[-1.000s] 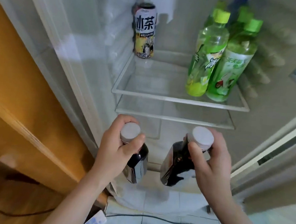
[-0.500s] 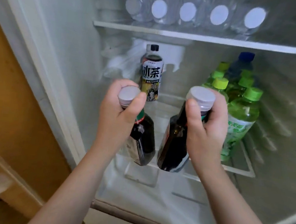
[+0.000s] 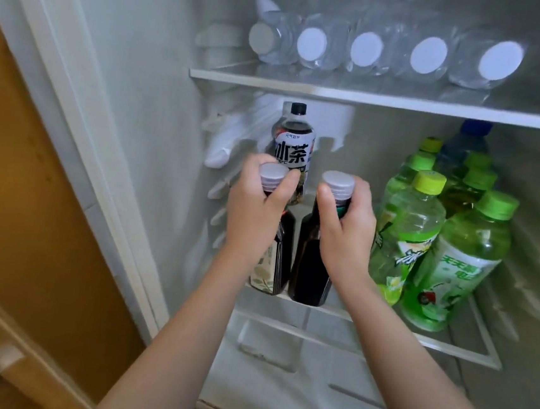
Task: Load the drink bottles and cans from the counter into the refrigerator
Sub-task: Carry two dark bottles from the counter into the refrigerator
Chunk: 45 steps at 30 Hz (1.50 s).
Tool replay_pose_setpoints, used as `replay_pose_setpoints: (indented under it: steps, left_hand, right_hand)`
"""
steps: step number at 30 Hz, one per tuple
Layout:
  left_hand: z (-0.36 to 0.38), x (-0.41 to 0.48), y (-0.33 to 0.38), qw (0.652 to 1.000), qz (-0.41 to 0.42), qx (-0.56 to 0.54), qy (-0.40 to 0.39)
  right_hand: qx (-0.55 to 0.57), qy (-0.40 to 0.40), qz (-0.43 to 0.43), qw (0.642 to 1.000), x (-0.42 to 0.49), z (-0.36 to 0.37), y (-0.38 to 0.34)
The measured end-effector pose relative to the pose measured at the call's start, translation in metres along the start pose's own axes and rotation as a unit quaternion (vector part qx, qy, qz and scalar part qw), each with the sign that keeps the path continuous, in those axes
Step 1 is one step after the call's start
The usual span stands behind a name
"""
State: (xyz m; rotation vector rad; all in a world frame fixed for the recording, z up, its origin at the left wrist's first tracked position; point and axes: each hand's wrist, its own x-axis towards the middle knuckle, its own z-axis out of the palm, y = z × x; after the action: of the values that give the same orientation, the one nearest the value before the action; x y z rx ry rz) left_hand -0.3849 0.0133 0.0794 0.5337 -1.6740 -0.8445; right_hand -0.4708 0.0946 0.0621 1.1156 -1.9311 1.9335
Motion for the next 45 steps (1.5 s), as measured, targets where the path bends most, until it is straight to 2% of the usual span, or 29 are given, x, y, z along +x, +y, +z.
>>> replay_pose_setpoints:
  steps: [3,8,10,13,16,19,25,28,32,45]
  left_hand:
    - [0.010,-0.001,-0.010,1.000,0.021,0.006,-0.012]
    - [0.015,-0.018,-0.031,0.998,0.038,-0.037,0.032]
    - [0.011,-0.032,-0.040,0.998,0.034,-0.054,0.009]
    - [0.003,-0.064,-0.059,0.996,-0.008,-0.082,-0.042]
    - [-0.005,-0.094,-0.083,0.988,-0.055,-0.092,-0.107]
    - [-0.007,-0.098,-0.093,0.986,-0.081,-0.063,-0.134]
    - [0.005,-0.064,-0.096,0.990,-0.088,-0.056,-0.097]
    - [0.016,-0.042,-0.107,0.992,-0.092,-0.040,-0.076]
    - [0.027,-0.016,-0.117,0.987,-0.118,-0.067,-0.088]
    - [0.036,0.001,-0.129,0.984,-0.145,-0.024,-0.099]
  right_hand:
    - [-0.019,-0.012,0.007,1.000,0.000,0.002,0.004]
    - [-0.050,-0.026,0.022,0.998,-0.023,-0.002,0.029]
    - [-0.032,-0.024,0.035,0.999,-0.041,-0.004,0.037]
    - [-0.037,-0.071,0.012,0.997,-0.072,-0.009,0.048]
    - [-0.109,-0.099,0.020,0.989,-0.092,-0.014,0.059]
    - [-0.144,-0.101,0.046,0.983,-0.090,-0.012,0.063]
    - [-0.103,-0.128,0.077,0.983,-0.054,0.003,0.071]
    - [-0.124,-0.133,0.120,0.976,-0.034,0.016,0.088]
    - [-0.123,-0.134,0.147,0.972,-0.011,0.031,0.101]
    - [-0.057,-0.155,0.209,0.964,0.005,0.037,0.107]
